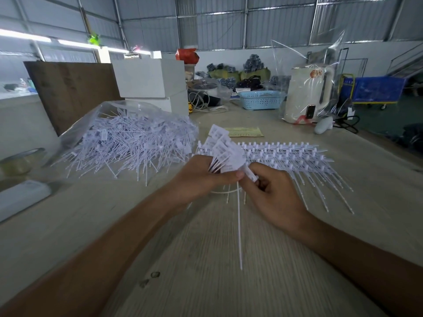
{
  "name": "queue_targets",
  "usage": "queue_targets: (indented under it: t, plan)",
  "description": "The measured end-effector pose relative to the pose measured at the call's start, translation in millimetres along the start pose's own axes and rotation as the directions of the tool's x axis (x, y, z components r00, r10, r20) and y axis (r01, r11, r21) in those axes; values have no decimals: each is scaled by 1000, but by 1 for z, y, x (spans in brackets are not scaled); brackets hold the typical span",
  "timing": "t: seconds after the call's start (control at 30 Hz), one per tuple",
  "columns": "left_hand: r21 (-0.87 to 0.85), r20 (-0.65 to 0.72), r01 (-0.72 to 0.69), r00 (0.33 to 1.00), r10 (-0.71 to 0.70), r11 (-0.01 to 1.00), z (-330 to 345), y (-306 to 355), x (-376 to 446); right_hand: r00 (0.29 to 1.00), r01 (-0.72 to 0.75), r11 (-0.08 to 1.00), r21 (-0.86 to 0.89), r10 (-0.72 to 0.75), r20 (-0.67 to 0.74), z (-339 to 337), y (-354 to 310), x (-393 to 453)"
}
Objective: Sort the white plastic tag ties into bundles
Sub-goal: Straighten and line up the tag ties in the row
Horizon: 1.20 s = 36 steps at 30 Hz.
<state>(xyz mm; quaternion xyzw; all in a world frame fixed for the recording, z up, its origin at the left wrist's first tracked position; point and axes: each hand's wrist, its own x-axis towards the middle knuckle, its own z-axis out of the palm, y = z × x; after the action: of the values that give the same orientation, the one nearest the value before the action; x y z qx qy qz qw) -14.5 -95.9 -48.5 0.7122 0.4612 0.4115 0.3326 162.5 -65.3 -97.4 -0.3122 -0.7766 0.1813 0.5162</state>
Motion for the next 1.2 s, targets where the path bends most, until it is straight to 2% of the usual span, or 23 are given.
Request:
queue_targets:
  t: [0.17,0.33,0.5,0.57,0.6,0.67,0.73,0.77,0.8,0.87,1.0,1.2]
  plan:
    - [-42,-61,20,998,-23,999,-5,9,0,999,-29,993,113,31,-9,-2,-4,1]
    - [-136,0,7,1000,-7,991,2,9,-3,999,17,1000,20,-16,-38,-1,-5,-3]
    - [-163,-132,27,990,-49,986,5,7,-1,993,96,985,-145,-104,-50,-3,-9,0]
    - [-77,-177,-33,984,19,996,4,10,0,995,93,987,-133,-97,-29,-3,-8,0]
    - [39,-194,-73,978,79,997,3,10,0,997,68,994,-84,-70,-13,-2,-7,0]
    - [388,-194,-152,951,242,909,0,8,1,998,-30,997,71,27,50,-2,-7,1]
    - [684,-159,-208,893,422,699,-3,6,-1,987,-116,973,202,89,134,-3,-9,4]
    - [763,-119,-231,868,483,604,-4,7,-4,981,-124,962,244,82,175,-4,-9,5]
    - [805,-82,-249,852,517,539,-4,8,-6,976,-120,956,269,64,208,-5,-10,5]
    - [830,-33,-280,839,543,483,-4,8,-8,965,-134,938,321,50,257,-5,-10,4]
    - [813,7,-296,867,499,502,-5,6,-7,948,-231,867,441,99,301,-6,-7,2]
    - [912,76,-271,849,524,308,-6,-1,-5,865,-440,763,473,220,451,-9,3,4]
